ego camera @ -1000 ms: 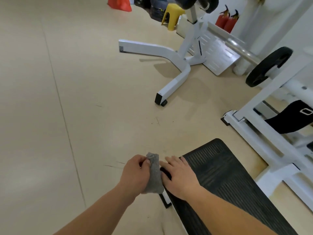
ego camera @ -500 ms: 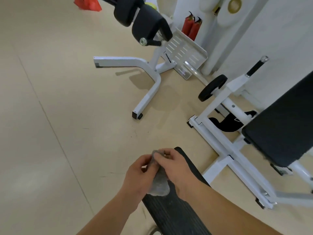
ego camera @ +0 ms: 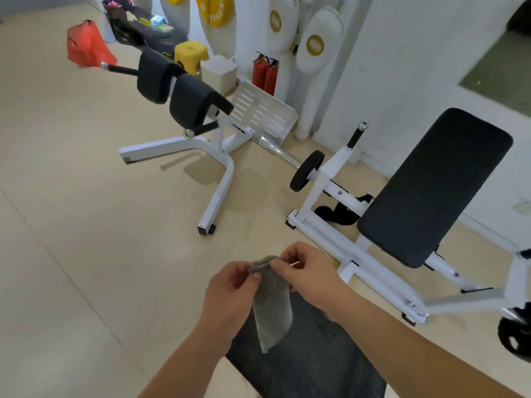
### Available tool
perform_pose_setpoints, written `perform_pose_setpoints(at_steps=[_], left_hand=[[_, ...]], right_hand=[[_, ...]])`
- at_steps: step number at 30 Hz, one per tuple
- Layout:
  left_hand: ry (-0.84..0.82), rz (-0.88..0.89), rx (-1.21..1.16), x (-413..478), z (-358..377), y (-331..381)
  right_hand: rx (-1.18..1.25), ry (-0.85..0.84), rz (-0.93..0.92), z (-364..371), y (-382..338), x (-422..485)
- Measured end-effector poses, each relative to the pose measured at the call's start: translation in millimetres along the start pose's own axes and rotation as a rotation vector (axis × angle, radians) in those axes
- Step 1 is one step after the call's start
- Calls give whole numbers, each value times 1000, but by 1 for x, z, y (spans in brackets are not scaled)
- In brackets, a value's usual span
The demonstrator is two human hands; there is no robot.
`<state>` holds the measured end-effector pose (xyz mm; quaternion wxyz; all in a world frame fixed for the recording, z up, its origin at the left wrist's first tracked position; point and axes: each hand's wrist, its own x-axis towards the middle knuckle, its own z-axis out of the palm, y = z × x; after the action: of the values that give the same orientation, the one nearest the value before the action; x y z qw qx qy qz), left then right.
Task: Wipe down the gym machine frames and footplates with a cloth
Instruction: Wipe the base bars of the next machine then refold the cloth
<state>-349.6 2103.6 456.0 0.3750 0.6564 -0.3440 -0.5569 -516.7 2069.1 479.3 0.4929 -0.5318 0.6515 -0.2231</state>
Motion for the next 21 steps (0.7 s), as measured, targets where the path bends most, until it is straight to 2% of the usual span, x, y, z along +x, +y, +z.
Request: perform_pose_setpoints(at_steps=[3,6,9,14,21], left_hand=[[-9,54,34,16,-7,28],[-40,170,36,42,-23,53],[-160,118,3,87,-37,81],[-360,142,119,186,-57,137],[-696,-61,234,262,-29,193]], right_hand=[[-42,36,-56,-11,-17,15],[-189,22,-163,-19,-38,41],[-197,120,-134,-17,-64,76],[246,361,173,-4,-100,137],[619,496,256,-4,-131,183]])
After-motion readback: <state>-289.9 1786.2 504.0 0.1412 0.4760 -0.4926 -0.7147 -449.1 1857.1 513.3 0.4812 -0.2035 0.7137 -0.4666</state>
